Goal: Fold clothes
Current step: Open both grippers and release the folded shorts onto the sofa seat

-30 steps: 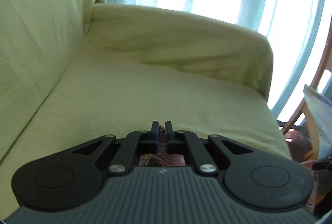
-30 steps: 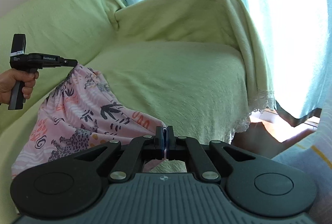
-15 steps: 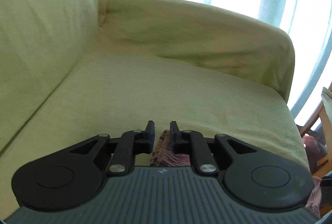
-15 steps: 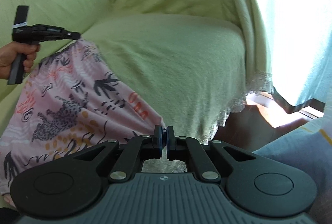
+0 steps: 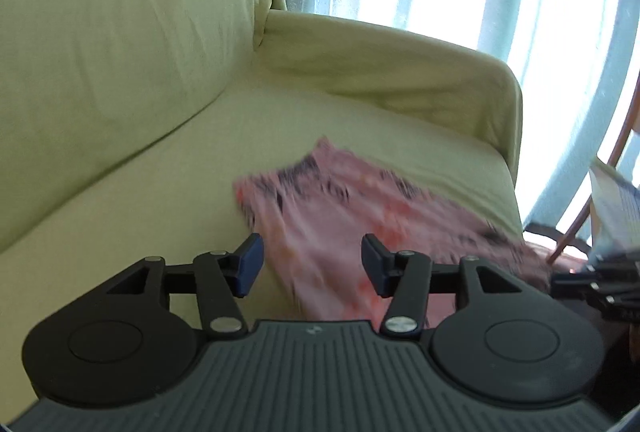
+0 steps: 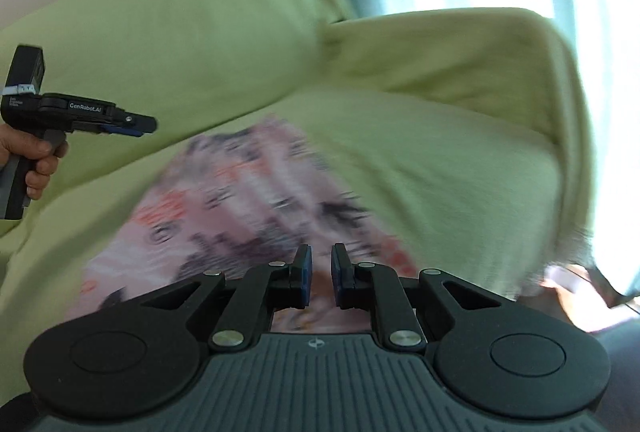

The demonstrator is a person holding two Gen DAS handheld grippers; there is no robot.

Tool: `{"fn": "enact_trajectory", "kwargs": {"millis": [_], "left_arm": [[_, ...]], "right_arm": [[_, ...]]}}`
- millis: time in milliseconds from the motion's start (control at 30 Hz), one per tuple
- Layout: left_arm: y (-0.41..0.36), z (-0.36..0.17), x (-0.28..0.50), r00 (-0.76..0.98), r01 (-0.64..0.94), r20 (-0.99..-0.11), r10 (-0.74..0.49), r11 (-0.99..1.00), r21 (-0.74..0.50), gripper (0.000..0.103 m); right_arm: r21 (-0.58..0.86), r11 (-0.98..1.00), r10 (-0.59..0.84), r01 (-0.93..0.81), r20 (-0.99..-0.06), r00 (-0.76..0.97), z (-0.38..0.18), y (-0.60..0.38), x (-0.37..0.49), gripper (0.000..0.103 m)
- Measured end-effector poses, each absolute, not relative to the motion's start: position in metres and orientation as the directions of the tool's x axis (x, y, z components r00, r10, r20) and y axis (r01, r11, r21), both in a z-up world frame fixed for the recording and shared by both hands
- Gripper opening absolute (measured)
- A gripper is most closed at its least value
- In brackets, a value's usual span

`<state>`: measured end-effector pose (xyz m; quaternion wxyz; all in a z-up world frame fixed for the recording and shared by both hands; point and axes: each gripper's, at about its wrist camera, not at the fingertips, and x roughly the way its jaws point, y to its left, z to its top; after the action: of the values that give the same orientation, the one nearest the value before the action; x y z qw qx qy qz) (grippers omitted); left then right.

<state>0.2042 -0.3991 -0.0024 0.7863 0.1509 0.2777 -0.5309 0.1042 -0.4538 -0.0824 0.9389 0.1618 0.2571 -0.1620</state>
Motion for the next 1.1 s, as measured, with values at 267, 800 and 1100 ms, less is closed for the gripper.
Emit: {"fn": "enact_trajectory", "kwargs": {"millis": [267, 800, 1100], "left_arm": [[-0.304, -0.018, 0.136, 0.364, 0.852, -0.605, -0.708, 0.515, -0.091, 0.058], [-0.292, -0.043, 0.080, 0.361, 0.860, -0.630, -0.687, 0.507, -0.060, 0.064], [-0.338, -0.048, 0.068, 0.302, 0.892, -0.607, -0.735, 0.442, -0.091, 0.069]], "right_arm": [[0.045, 0.999, 0.041, -0.016, -0.626, 0.778, -0.042, -0.351, 0.123, 0.016], [-0.298, 0.933, -0.102, -0.201, -0.757, 0.646, -0.063, -0.276, 0.172, 0.005], [0.338, 0.940, 0.200, 0.048, -0.656, 0.728, -0.039, -0.370, 0.141, 0.008]]}}
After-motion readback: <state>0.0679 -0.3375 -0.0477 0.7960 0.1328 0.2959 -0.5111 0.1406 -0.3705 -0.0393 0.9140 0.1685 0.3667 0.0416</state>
